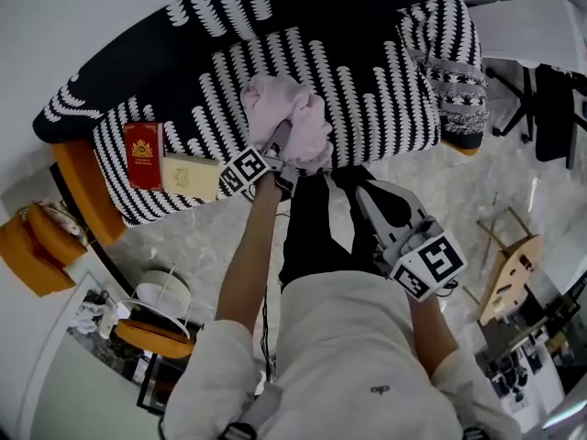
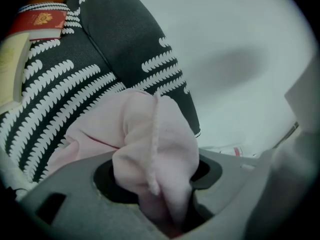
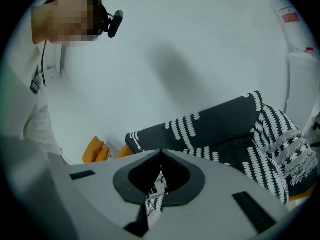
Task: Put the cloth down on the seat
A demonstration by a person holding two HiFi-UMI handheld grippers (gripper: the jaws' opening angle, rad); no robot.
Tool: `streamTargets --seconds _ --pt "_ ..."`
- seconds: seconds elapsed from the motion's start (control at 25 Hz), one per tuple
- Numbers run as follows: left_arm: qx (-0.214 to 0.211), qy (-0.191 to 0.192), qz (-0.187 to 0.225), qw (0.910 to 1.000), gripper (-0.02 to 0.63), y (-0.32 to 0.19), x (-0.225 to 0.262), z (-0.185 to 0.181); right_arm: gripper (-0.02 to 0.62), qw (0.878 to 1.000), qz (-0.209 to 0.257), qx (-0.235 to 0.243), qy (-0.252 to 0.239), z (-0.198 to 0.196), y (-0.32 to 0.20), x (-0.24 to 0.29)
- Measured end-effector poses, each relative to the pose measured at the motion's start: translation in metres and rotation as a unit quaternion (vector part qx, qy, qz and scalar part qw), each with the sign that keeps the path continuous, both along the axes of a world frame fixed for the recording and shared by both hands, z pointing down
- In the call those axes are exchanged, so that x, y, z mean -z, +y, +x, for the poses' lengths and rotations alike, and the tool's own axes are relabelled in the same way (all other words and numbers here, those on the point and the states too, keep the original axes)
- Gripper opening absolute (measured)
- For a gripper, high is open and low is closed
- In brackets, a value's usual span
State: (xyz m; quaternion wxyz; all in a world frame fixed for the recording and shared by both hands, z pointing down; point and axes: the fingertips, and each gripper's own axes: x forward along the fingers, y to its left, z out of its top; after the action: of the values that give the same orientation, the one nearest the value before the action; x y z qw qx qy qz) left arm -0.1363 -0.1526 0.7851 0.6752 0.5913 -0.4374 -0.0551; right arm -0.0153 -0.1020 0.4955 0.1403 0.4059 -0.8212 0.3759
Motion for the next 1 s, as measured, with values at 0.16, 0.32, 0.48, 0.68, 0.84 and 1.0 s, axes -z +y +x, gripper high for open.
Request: streamTargets --seconds 0.16,0.32,0.48,0.68,0.84,1.0 --pt "-0.035 -0.023 -0.01 0.9991 0.25 0.001 -0.024 0.006 0.009 1.0 -0.013 0.001 0.004 0.0 0.001 -0.014" --pt "-0.05 -0.047 -0.023 0.9974 0.261 0.003 -0.048 0.004 0.009 1.0 -0.022 0.0 0.008 -0.001 0.001 -0.025" --pt "-0.052 -0.066 -0.046 0.9954 0.268 0.008 -0.075 -0.003 0.009 1.0 -0.024 -0.002 0.011 -0.001 -0.002 -0.031" --pt "-0.072 -0.099 -0.082 0.9891 0.284 0.018 -0.104 -0.01 0.009 0.999 -0.035 -0.013 0.013 0.004 0.0 -0.037" --pt "-0.094 -0.119 -0.095 0.9839 0.3 0.014 -0.125 -0.012 0.009 0.999 -0.044 -0.018 0.019 0.006 0.0 -0.047" --pt "-0.12 -0.143 -0.1 0.9774 0.324 0.014 -0.136 -0.009 0.009 0.998 -0.054 -0.021 0.02 0.01 0.002 -0.051"
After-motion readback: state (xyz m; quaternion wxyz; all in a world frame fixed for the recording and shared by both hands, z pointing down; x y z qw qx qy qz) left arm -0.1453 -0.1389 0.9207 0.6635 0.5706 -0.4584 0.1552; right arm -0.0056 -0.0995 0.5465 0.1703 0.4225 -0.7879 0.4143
